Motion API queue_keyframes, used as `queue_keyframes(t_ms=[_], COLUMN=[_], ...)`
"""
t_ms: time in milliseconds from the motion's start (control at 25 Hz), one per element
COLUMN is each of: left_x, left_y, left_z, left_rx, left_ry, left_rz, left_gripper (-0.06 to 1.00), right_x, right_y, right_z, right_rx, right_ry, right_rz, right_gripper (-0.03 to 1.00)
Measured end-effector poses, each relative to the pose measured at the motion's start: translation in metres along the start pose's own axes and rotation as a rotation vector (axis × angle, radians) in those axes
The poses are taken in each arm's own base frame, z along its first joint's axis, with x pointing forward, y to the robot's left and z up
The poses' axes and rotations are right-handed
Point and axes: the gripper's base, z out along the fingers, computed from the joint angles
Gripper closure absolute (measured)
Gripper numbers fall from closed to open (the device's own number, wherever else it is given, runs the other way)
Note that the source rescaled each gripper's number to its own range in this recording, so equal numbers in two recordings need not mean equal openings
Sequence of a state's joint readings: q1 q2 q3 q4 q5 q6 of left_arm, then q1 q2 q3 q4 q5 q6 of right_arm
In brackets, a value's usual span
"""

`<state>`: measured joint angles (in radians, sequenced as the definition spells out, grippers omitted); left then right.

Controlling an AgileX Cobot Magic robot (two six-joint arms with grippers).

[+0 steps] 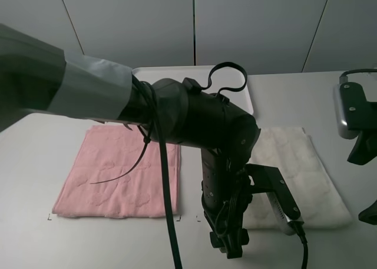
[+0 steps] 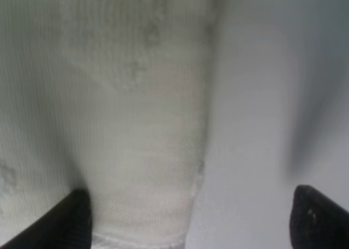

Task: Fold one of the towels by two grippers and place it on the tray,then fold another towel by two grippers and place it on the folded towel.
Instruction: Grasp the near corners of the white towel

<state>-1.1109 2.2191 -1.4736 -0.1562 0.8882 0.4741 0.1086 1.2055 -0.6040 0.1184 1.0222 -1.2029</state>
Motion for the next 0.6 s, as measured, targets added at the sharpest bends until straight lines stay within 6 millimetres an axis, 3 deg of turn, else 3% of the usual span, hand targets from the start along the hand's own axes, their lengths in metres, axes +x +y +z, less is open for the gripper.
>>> queue_keyframes(t_ms=[240, 600], left_x=[0.000, 0.000], left_y=[0.000, 0.000], left_z=[0.000, 0.000], left_rx=[0.000, -0.001], left_ry=[0.000, 0.001], left_rz=[0.000, 0.001], left_gripper=[0.00, 0.00], right_x=[0.001, 0.022], right_y=[-0.003, 0.023], right_z=[0.018, 0.061], right_rx=[-0.052, -0.029], right_ry=[0.024, 0.058], right_rz=[-0.076, -0.191], right_gripper=[-0.03, -0.03])
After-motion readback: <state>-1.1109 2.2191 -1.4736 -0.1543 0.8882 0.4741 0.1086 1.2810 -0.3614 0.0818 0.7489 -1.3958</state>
